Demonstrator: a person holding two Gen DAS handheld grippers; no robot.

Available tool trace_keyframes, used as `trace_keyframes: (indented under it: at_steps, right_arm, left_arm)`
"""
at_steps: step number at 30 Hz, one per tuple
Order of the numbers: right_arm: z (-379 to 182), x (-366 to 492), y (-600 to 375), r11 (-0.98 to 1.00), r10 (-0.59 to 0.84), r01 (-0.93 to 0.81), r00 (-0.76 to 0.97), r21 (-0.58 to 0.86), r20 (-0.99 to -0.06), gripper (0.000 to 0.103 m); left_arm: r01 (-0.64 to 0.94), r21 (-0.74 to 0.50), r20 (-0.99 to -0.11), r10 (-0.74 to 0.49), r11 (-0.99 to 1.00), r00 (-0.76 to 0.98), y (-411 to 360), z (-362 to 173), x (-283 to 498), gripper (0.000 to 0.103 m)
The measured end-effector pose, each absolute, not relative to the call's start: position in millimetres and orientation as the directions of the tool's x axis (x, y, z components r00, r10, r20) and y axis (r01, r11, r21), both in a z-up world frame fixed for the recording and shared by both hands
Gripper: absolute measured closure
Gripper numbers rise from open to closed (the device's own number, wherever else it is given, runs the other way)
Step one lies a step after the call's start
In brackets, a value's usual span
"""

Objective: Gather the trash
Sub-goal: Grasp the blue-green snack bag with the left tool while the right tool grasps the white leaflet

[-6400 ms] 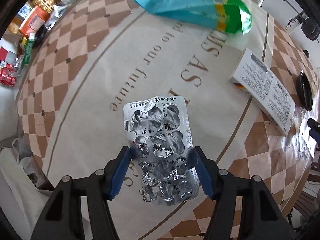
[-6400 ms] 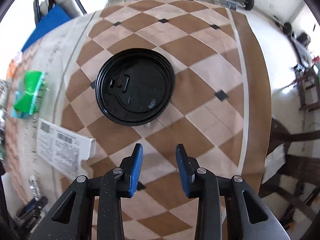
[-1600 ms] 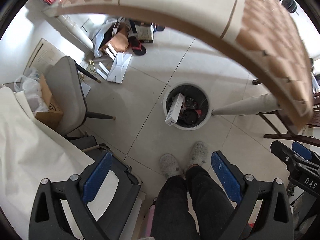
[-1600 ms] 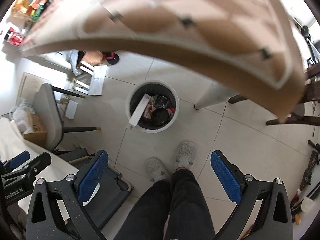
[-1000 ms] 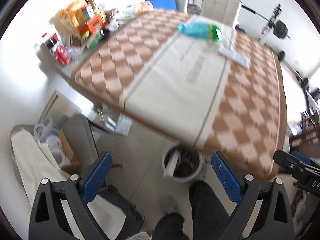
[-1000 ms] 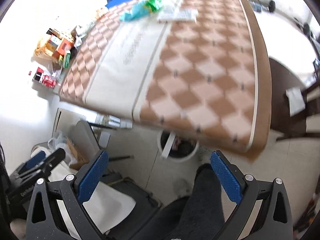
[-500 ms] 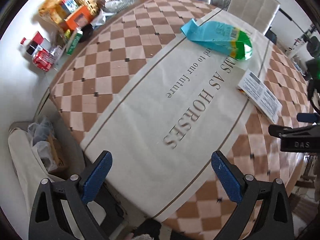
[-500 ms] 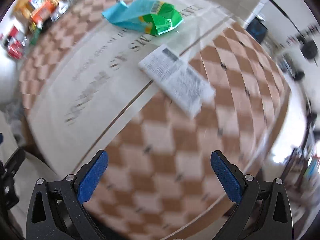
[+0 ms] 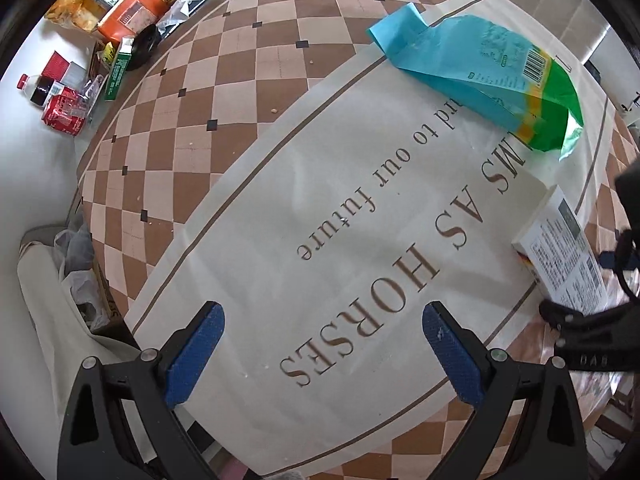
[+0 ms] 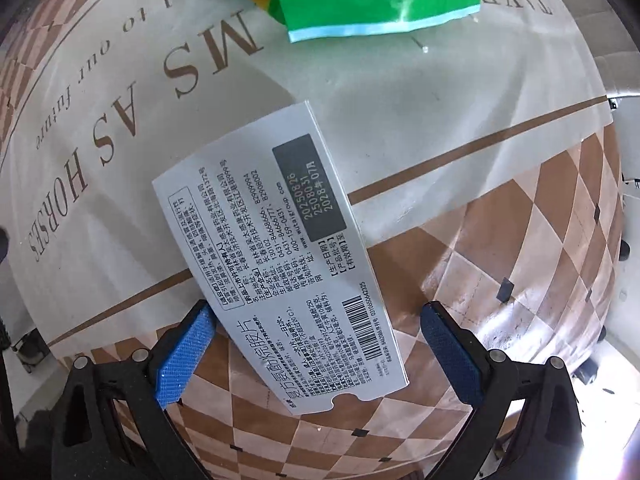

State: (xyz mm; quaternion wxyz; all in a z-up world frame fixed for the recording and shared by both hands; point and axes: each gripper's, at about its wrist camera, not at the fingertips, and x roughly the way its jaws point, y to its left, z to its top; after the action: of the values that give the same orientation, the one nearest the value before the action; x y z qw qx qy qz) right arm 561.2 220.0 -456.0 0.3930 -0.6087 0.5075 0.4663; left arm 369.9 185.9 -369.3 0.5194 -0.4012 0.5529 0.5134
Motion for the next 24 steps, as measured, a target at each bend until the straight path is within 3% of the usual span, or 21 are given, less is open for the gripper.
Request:
trace_keyframes:
  at_steps: [3, 6, 16, 24]
  right_arm:
    - [-444.4, 569.1, 210.0, -0.147, -0.211, -0.989, 0.032, -0.001, -0.977, 0.017]
    - [-438.1, 593.0, 198.4, -0.031, -0.202, -0.996, -0.076, 0.084, -0.977, 0.02]
    - [-401.1, 739.1, 162.0, 0.492, 0.05, -0.862, -0.114, 0.124, -0.992, 0.021]
    - [-411.3, 806.9, 169.2, 0.691, 0.137, -0.703, -0.102, 0.168, -0.985, 0.021]
  left_arm:
    - [-0.981, 0.132, -0.99, 0.077, 0.142, -0.122, 191.8, -368.3, 377.5, 0.002]
    - [-0.984, 0.11, -0.992, 0.075, 0.14, -0.1, 203.3, -363.0, 390.8, 0.002]
    - [-0.978, -0.179, -0.983, -0.006, -0.109, 0.181, 299.6, -347.0, 442.5, 0.002]
    - [-0.952, -0.145, -0.97, -0.153, -0.268, 0.191, 356.9, -396.5, 479.2, 0.002]
